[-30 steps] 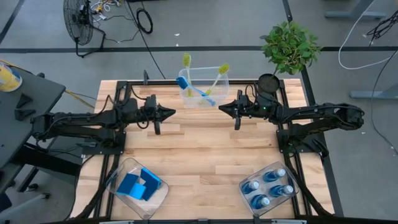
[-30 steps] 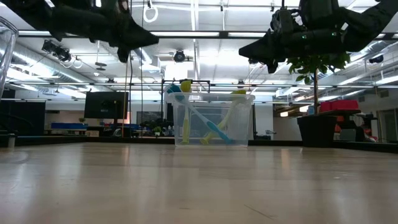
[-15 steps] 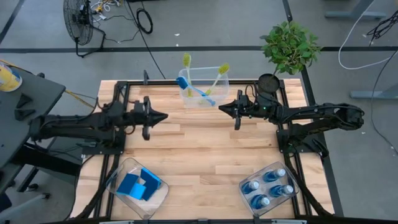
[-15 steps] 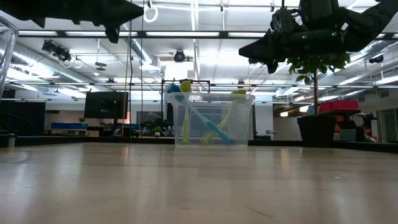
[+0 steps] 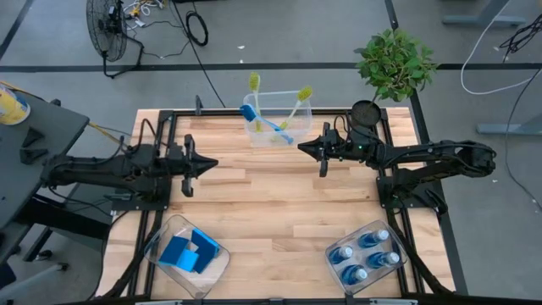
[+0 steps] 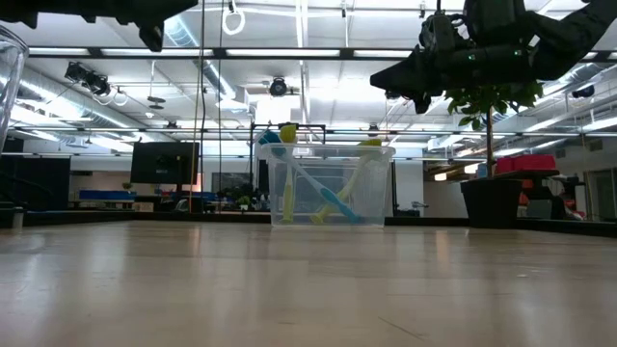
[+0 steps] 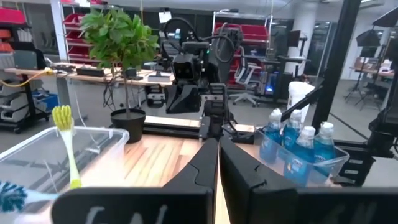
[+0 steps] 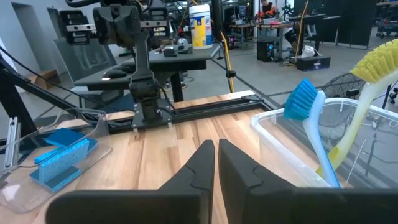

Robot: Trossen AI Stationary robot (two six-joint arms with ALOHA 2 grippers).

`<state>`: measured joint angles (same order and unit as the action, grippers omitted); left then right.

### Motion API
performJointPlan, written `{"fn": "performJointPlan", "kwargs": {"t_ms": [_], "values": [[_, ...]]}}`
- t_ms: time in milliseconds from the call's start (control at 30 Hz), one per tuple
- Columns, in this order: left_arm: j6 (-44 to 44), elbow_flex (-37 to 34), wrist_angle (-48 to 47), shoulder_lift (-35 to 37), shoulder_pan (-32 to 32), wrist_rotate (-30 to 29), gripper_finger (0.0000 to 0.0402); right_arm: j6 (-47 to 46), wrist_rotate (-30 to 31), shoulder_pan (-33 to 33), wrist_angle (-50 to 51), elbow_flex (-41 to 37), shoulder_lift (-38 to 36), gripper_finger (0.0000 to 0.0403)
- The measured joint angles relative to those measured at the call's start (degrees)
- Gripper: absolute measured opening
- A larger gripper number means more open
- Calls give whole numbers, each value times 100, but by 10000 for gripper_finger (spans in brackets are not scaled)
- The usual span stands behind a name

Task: Pick & Place Kitchen Sink Supplies
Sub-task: Return to Home Position

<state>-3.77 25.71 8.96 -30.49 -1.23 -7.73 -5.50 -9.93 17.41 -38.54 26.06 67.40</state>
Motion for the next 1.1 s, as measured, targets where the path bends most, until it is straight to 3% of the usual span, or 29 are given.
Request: {"fn": "performJointPlan", "kwargs": {"t_ms": [300, 533, 667, 1100], "values": [[-191, -66, -231, 169, -3, -20, 18, 0, 0, 2, 0, 0, 0, 27], [-304, -1277, 1856, 301, -2, -20, 18, 0, 0, 1, 0, 0, 0, 27], [-337, -1810, 2388, 445, -2, -20, 18, 0, 0, 0, 0, 0, 0, 27], [-297, -2520, 2053, 1585, 20, -91, 18, 0, 0, 1, 0, 0, 0, 27]]}}
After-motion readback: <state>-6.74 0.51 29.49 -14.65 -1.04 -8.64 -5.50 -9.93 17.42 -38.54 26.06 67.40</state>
